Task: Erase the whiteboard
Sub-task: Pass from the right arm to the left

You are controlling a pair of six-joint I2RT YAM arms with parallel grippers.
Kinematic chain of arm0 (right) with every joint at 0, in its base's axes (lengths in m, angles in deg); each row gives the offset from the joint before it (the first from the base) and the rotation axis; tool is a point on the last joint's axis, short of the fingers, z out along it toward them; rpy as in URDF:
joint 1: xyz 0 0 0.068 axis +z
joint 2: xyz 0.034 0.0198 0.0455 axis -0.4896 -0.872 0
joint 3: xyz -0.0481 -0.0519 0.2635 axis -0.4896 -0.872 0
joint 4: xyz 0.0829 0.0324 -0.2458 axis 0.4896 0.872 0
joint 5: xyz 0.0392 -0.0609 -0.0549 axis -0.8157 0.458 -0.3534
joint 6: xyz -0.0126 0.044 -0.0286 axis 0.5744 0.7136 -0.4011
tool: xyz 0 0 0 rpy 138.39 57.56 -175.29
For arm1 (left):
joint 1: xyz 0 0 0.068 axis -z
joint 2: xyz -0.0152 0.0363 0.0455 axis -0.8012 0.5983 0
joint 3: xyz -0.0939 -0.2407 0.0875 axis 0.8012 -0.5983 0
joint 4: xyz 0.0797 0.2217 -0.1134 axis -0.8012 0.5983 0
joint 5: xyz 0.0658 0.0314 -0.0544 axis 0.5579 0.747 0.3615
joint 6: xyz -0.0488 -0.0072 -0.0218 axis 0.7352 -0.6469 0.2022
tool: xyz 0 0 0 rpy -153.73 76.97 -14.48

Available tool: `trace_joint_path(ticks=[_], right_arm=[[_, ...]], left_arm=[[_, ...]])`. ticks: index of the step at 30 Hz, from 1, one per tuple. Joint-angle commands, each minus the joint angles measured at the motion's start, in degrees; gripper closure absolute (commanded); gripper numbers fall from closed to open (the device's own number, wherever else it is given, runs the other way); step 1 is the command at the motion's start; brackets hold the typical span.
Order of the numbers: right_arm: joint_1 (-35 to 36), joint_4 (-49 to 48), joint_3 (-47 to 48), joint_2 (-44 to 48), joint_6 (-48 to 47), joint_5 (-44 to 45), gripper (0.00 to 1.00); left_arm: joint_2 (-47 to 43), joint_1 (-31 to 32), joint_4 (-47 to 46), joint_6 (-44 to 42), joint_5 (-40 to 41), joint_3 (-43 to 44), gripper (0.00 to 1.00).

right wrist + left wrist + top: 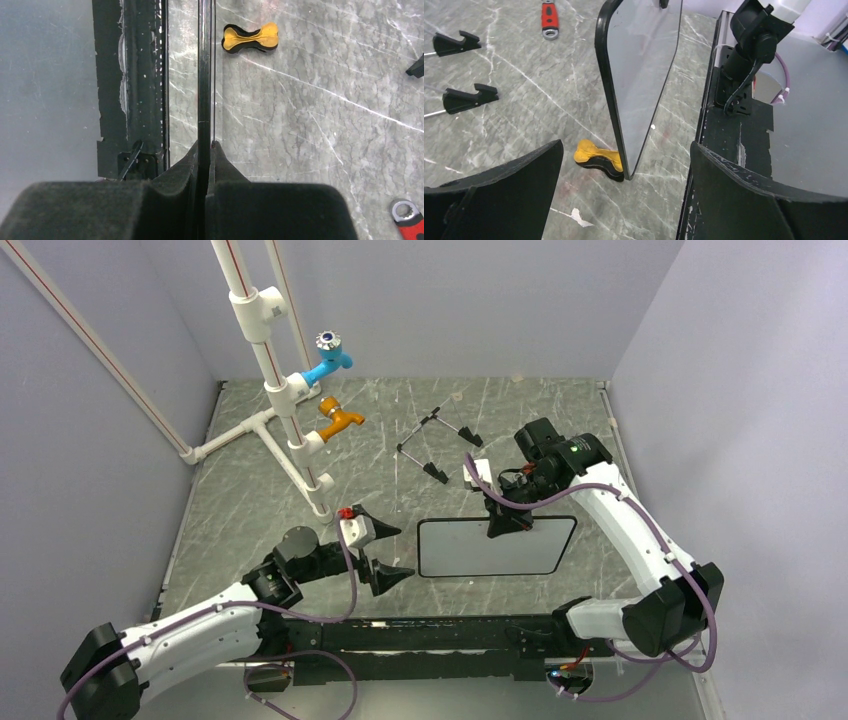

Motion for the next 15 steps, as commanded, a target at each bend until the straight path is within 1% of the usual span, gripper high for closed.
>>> trace_joint_path(ticks=[1,6,15], right_arm=[[0.6,1.5,3.5,0.2,-2.2,-3.3,1.0],[0.6,1.9,3.0,0.4,-2.9,-3.6,1.0],[0.7,1.4,2.6,-0.5,-3.2,-4.7,1.0]], left_arm=[[3.2,-0.2,-5.8,-1.9,-4.3,0.8,0.02],[6.0,-0.2,-9.2,-2.6,-5.4,0.0,0.04],[4.5,-0.2,-13.7,-3.8,-6.1,-2.2,0.04]])
